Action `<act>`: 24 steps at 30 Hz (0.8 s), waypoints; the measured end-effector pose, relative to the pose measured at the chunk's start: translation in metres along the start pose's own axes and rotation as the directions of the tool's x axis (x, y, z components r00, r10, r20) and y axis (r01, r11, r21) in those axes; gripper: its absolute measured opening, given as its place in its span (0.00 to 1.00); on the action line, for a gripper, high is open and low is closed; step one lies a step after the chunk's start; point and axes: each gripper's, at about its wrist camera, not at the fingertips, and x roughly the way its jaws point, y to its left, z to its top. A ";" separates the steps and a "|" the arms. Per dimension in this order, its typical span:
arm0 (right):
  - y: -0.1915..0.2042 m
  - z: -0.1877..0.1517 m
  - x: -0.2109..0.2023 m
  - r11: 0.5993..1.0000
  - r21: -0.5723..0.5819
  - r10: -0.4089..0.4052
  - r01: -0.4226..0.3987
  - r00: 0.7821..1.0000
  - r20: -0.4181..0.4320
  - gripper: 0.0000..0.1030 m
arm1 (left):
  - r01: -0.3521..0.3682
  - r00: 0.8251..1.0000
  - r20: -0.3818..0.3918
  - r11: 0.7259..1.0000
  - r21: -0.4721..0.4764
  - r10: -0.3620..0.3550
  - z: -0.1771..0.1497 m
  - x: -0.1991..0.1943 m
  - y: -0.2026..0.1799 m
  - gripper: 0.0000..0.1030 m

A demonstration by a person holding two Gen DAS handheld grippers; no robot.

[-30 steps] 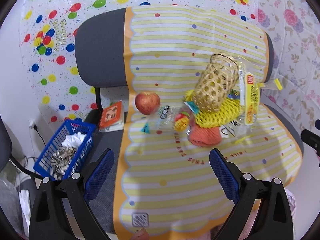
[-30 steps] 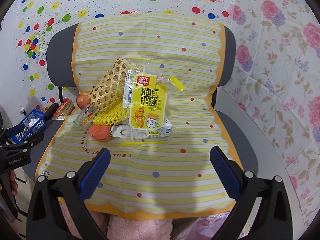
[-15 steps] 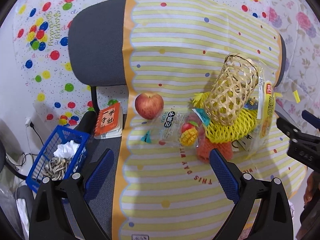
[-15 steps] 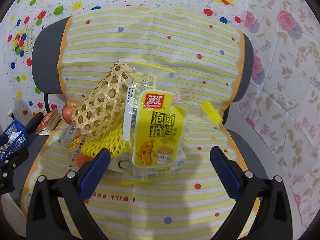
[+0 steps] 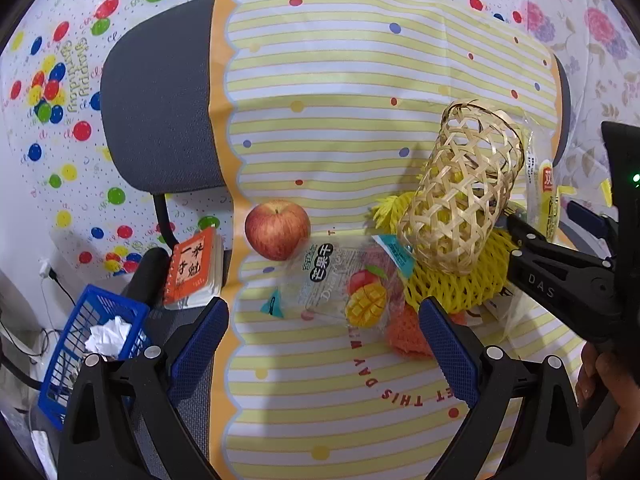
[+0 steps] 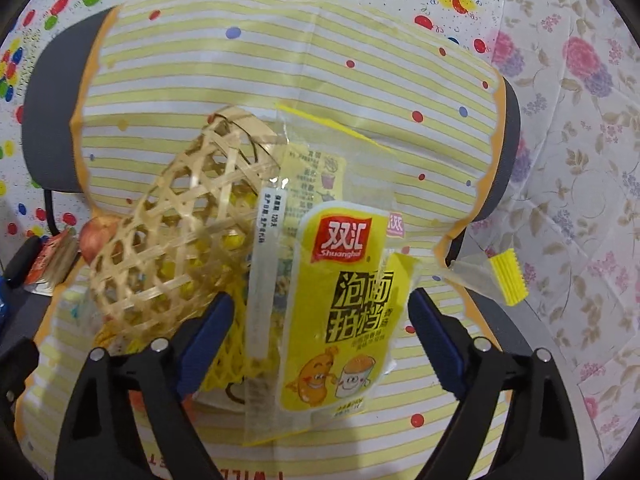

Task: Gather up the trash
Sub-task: 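Reach the right tool to the yellow sausage packet and grasp it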

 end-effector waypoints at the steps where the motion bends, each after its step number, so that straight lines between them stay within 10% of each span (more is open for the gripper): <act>1: 0.000 0.000 0.000 1.000 -0.003 -0.011 0.011 1.000 -0.001 0.64 | 0.015 1.000 0.009 1.000 0.000 -0.015 0.002 -0.001 -0.001 0.92; 9: -0.046 -0.008 -0.037 0.999 0.040 0.017 -0.019 0.999 0.050 0.02 | 0.088 0.995 0.057 0.996 -0.001 -0.087 0.008 -0.010 -0.006 0.92; 19: -0.137 -0.031 -0.069 0.972 0.161 0.169 -0.171 0.985 0.025 0.01 | 0.143 0.987 0.070 0.987 0.067 -0.147 0.013 -0.011 -0.039 0.92; 21: -0.139 -0.039 -0.055 0.971 0.141 0.199 -0.195 0.980 -0.015 0.19 | 0.138 0.987 0.076 0.987 0.079 -0.144 0.014 -0.010 -0.045 0.92; 22: -0.138 -0.045 -0.047 0.974 0.127 0.196 -0.190 0.980 -0.035 0.47 | 0.137 0.987 0.077 0.987 0.080 -0.143 0.014 -0.010 -0.047 0.92; 24: -0.130 -0.054 -0.033 0.981 0.074 0.186 -0.182 0.981 -0.049 0.57 | 0.141 0.986 0.074 0.987 0.078 -0.146 0.014 -0.008 -0.050 0.92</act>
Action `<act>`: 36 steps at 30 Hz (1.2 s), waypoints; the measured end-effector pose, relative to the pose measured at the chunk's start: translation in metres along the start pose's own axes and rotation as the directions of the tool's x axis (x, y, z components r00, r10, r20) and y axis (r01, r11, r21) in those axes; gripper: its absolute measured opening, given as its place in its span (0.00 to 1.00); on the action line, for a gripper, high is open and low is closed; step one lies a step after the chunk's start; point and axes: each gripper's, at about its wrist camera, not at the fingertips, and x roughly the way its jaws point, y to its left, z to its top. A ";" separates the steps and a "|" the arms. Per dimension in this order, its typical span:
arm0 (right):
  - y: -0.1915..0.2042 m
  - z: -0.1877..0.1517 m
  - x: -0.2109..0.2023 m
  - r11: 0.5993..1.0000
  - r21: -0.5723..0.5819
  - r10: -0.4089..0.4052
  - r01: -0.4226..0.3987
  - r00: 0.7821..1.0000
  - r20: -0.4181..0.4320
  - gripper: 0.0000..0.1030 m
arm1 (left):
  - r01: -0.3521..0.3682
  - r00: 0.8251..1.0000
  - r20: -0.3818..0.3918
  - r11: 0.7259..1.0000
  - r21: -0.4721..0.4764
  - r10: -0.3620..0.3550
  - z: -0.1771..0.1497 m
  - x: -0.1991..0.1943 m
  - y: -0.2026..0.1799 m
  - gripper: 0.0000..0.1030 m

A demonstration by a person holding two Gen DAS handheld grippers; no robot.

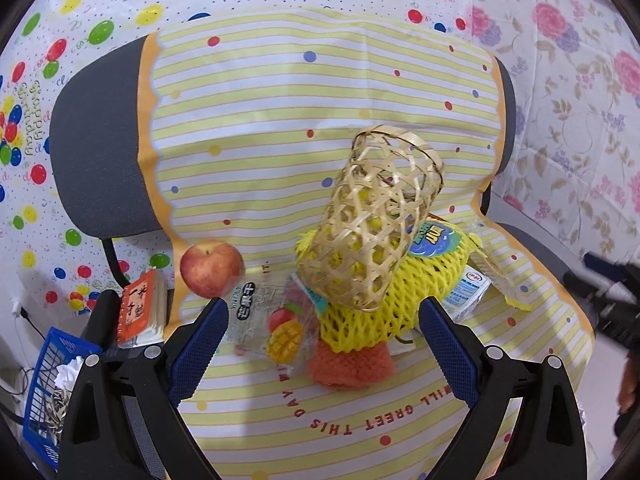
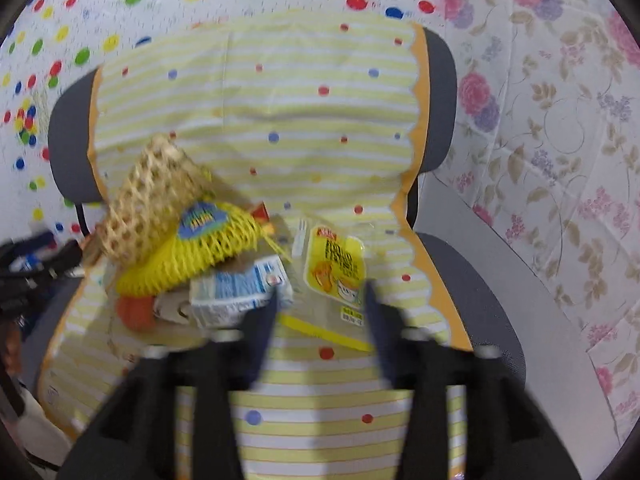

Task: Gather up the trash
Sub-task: 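Reach the right tool to the yellow sausage packet and grasp it, then grasp the bamboo tube with the left tool while the right tool holds the packet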

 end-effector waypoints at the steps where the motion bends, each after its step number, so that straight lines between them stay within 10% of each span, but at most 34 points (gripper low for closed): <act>1: 0.001 -0.004 0.006 1.000 -0.017 -0.003 0.003 1.000 -0.013 0.57 | 0.000 1.000 -0.004 1.000 -0.003 0.000 0.000 0.002 -0.001 0.92; 15: 0.023 -0.025 0.102 0.974 -0.210 -0.102 0.081 0.991 -0.091 0.61 | -0.013 0.999 -0.031 1.000 -0.022 0.012 0.001 0.026 -0.004 0.92; 19: 0.019 -0.018 0.102 0.966 -0.235 -0.127 0.108 0.990 -0.068 0.15 | -0.021 0.999 -0.025 1.000 -0.014 0.021 0.003 0.023 -0.005 0.92; 29: -0.058 0.006 -0.014 0.981 0.196 -0.033 0.004 0.989 0.144 0.01 | -0.012 0.999 0.039 0.999 0.048 0.010 0.018 0.028 -0.014 0.92; 36: -0.063 0.002 -0.033 0.964 0.250 0.057 -0.095 0.986 0.154 0.01 | 0.111 0.993 0.024 0.990 0.091 -0.114 0.023 0.060 -0.011 0.92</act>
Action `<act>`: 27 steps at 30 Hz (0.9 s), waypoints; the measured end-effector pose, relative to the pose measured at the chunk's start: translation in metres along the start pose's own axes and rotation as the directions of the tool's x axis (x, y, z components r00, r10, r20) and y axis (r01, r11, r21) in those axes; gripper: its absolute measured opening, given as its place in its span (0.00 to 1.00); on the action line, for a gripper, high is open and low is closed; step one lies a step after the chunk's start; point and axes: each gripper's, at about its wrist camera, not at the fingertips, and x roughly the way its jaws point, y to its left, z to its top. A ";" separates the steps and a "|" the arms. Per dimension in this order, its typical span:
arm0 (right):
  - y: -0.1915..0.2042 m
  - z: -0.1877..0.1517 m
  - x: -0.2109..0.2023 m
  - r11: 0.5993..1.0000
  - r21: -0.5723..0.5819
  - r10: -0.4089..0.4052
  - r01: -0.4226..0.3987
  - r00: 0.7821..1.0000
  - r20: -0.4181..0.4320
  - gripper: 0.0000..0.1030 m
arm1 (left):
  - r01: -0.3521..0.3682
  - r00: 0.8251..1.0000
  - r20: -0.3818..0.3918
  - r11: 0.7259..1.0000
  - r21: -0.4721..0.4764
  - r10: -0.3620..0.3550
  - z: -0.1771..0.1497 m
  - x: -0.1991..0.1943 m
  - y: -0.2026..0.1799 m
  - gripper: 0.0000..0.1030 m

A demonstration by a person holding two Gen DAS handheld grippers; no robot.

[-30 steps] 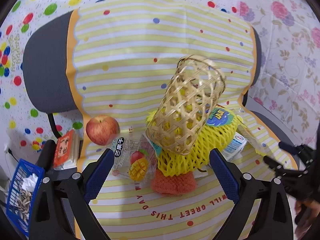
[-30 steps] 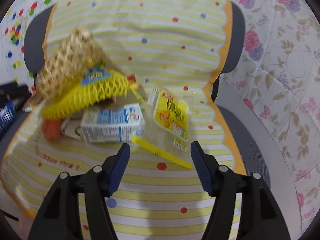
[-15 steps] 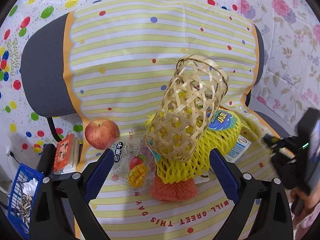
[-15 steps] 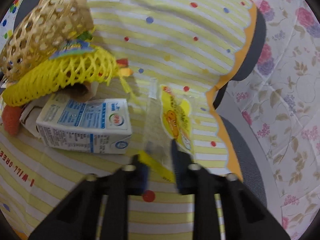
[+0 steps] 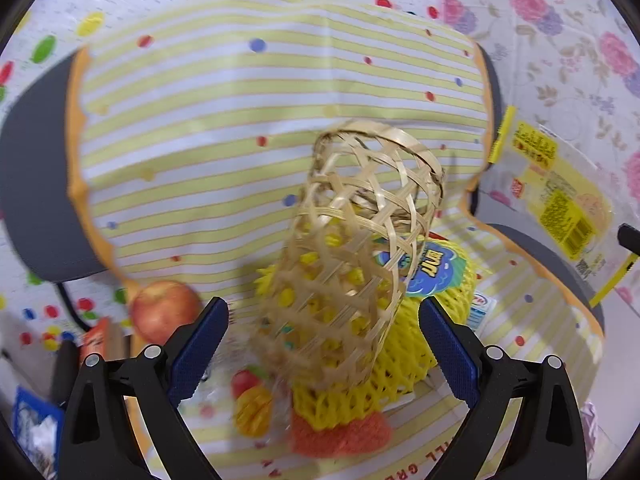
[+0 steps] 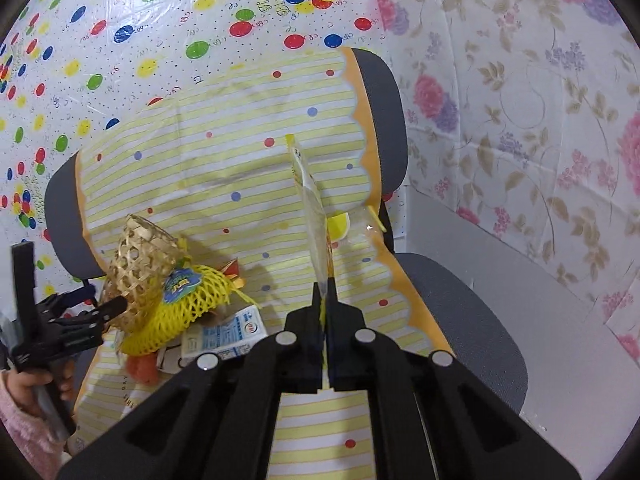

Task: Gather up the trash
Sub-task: 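Grasp the bamboo tube with the left tool while the right tool holds the packet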

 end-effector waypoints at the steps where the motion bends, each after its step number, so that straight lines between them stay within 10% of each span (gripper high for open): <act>1: 0.000 0.000 0.001 1.000 0.000 0.004 -0.004 1.000 -0.003 0.01 | 0.028 1.000 -0.002 1.000 0.008 -0.028 0.000 0.006 0.001 0.92; 8: 0.000 -0.007 0.008 1.000 -0.003 0.012 -0.012 0.999 -0.035 0.01 | 0.106 0.994 0.033 0.994 0.005 -0.106 -0.005 0.004 0.003 0.86; 10: 0.000 -0.010 0.007 1.000 -0.002 0.017 -0.017 0.999 -0.041 0.01 | 0.097 0.995 0.033 0.995 -0.001 -0.097 -0.008 0.001 0.005 0.70; 18: 0.007 -0.013 -0.005 0.999 -0.003 0.048 -0.049 0.998 -0.035 0.01 | 0.019 1.000 -0.009 0.997 0.079 -0.018 -0.011 0.011 -0.006 0.70; 27: 0.004 -0.011 -0.054 0.999 0.001 0.052 -0.052 0.997 0.048 0.01 | 0.034 0.989 0.144 0.999 0.016 -0.036 0.010 -0.072 -0.015 0.68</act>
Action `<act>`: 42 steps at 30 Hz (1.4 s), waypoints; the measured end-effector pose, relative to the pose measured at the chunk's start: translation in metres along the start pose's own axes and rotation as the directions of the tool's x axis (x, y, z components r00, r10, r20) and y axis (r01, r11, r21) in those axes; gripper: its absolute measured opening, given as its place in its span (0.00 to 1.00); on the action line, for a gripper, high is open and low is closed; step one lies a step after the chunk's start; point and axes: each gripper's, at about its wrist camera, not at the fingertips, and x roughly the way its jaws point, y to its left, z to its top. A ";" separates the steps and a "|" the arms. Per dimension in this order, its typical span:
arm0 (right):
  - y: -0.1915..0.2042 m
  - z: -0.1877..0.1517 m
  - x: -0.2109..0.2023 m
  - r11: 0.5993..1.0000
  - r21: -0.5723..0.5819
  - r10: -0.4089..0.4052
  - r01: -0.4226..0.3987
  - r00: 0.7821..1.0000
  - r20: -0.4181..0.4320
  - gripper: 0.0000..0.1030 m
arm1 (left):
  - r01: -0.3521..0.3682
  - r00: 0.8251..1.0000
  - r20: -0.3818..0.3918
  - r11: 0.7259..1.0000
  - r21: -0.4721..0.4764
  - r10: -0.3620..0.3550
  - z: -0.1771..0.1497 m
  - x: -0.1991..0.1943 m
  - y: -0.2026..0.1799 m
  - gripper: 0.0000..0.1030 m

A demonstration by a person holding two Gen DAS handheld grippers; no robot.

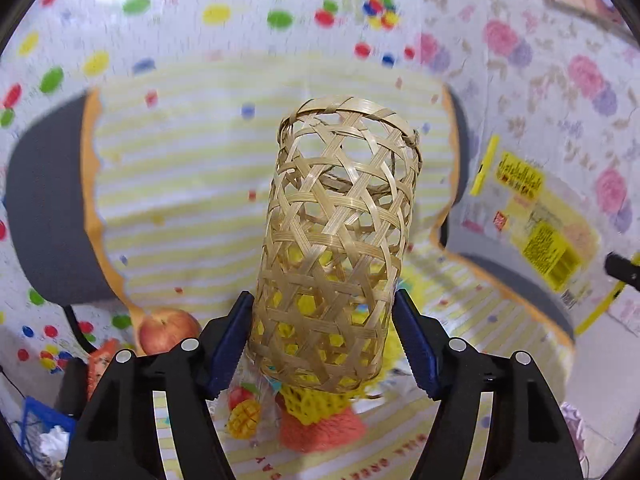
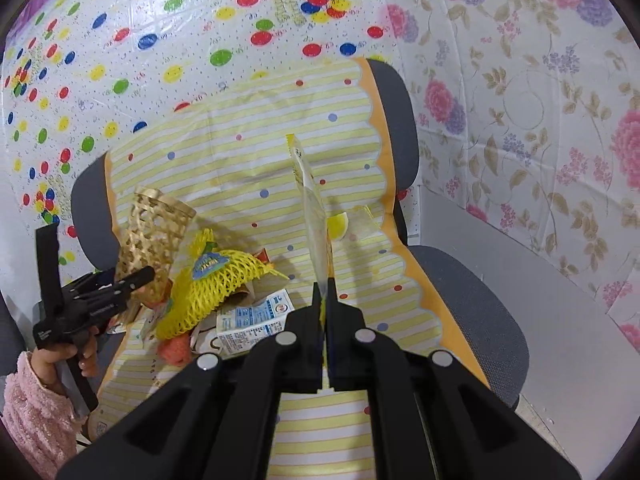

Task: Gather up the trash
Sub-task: 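Grasp the bamboo tube with the left tool while the right tool holds the packet, then carry the bamboo tube over the pink bin and open the left tool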

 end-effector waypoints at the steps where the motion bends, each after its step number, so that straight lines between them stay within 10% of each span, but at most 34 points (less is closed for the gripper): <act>1: -0.001 0.001 -0.009 1.000 0.006 0.006 -0.006 1.000 0.015 0.01 | 0.005 1.000 0.009 1.000 0.002 -0.006 0.002 -0.008 -0.003 0.68; 18: -0.009 -0.063 -0.129 0.994 0.025 -0.111 0.110 0.992 0.057 0.02 | 0.158 0.987 -0.011 0.986 0.058 -0.158 -0.078 -0.087 -0.134 0.68; 42: -0.092 -0.212 -0.196 0.895 0.218 -0.362 0.390 0.919 -0.156 0.02 | 0.448 0.882 -0.243 0.880 0.161 -0.404 -0.177 -0.057 -0.286 0.69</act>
